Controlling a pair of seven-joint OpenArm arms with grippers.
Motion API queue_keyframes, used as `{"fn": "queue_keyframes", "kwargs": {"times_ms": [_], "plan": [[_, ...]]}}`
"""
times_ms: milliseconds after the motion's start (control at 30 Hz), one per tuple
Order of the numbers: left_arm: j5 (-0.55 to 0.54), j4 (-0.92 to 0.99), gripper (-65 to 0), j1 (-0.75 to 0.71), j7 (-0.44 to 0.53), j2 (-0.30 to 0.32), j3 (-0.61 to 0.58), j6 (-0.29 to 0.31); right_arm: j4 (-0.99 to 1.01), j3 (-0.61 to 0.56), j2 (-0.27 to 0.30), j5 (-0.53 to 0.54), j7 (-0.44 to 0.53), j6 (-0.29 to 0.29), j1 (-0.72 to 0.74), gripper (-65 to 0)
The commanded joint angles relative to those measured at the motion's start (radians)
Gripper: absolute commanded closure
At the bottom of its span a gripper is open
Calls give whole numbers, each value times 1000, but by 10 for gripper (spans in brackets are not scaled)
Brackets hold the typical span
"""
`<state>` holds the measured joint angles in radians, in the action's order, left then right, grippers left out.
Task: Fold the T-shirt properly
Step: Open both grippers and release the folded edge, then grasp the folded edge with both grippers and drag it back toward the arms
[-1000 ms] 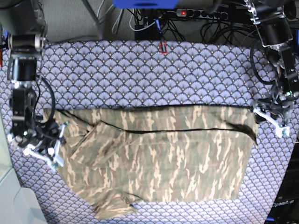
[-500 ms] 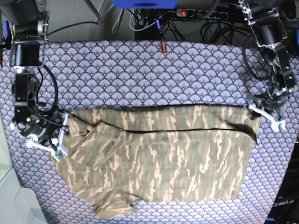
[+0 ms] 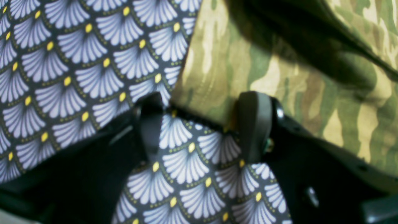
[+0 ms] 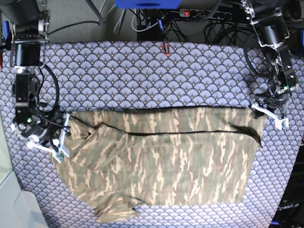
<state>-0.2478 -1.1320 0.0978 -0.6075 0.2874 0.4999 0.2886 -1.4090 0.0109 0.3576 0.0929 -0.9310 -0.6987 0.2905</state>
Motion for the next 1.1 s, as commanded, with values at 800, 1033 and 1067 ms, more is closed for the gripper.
{"fn": "queue_keyframes", "kwargs": {"times_ms": [800, 1033, 1067], "plan": [[-15, 19, -204, 43, 16, -37, 4, -39, -14, 134, 48, 12, 16, 1, 26, -210], [-15, 17, -3, 41, 14, -37, 4, -41, -11, 245, 22, 14, -63, 1, 36, -210], [-15, 16, -16, 41, 13, -37, 4, -41, -11, 258, 16, 14, -79, 1, 36, -210]]}}
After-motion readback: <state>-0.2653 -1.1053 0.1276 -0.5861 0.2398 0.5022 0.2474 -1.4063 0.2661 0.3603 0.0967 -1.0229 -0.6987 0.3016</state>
